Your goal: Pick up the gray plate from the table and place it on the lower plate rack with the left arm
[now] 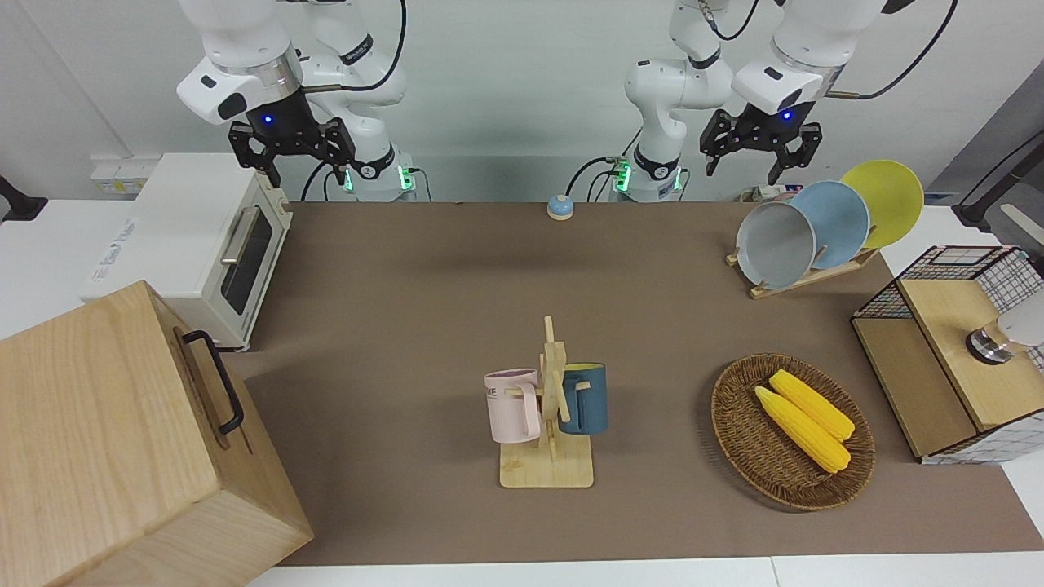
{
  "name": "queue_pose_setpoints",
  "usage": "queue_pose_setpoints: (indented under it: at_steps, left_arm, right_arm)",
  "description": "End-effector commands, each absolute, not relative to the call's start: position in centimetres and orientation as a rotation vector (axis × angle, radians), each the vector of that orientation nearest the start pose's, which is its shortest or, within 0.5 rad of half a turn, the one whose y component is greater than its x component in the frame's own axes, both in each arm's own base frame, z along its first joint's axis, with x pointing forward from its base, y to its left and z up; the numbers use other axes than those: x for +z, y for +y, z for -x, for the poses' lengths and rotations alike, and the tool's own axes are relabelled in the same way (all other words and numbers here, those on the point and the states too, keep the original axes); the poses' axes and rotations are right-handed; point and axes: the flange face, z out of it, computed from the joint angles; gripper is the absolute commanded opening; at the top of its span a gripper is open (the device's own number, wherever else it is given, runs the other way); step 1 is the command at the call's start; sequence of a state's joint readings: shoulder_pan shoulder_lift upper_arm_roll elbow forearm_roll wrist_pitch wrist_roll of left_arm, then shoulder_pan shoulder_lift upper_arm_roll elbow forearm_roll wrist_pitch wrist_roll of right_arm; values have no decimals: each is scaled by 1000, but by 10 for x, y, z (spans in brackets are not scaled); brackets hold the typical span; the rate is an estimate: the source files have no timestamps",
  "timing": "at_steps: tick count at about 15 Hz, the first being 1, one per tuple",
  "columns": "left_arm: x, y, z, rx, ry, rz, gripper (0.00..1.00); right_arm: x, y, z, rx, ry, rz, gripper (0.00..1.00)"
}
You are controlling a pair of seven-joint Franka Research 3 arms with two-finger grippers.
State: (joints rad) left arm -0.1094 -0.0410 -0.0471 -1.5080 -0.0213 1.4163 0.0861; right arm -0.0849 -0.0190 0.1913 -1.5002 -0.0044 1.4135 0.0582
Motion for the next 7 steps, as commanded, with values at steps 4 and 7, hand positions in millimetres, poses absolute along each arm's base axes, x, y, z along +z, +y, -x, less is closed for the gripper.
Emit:
queue_pose_setpoints:
  at_steps: [4,7]
  left_arm:
    - [659,-75,-504,22,418,3151,1000]
    - [658,-77,-503,30,404,3144,1000]
  right_arm:
    - [657,58,-527,116,-75,3146,990]
    - [657,57,-527,114,-73,3146,987]
